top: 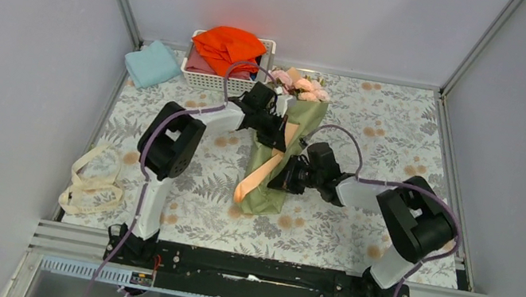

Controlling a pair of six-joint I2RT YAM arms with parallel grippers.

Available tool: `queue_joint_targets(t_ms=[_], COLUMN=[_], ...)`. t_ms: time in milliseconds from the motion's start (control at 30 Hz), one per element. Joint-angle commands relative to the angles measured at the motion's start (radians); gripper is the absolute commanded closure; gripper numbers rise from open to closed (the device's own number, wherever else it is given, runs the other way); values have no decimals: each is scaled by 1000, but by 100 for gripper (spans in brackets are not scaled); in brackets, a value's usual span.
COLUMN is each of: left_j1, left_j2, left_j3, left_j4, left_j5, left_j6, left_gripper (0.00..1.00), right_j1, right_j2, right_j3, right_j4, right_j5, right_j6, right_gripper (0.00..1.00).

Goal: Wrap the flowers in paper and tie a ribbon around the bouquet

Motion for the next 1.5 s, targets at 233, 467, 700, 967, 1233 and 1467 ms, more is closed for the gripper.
queue_joint_targets(t_ms=[233,467,700,967,1233,1467], left_j1=[-15,-20,-67,-86,-85,-86], left_j2=[30,-7,-19,98,204,212], left_j3=[25,65,127,198,202,200], left_j4=[51,44,18,22,28,38], left_j5=[-59,-36,6,-129,-200,-202], left_j6=[25,-1,-32,-16,7,9], left_gripper=[100,100,100,100,100,100], right_j1=[-169,-208,-208,-206,-205,-206], right_j2=[-155,116,172,114,-99,-313], right_j3=[7,137,115,74,17,22], right_j4=[-187,-124,-88,-62,-184,-345], right_j5=[133,-34,-26,6,142,286], right_j6=[-147,-236,-217,-173,-157,-187], right_gripper=[87,87,88,89,87,52])
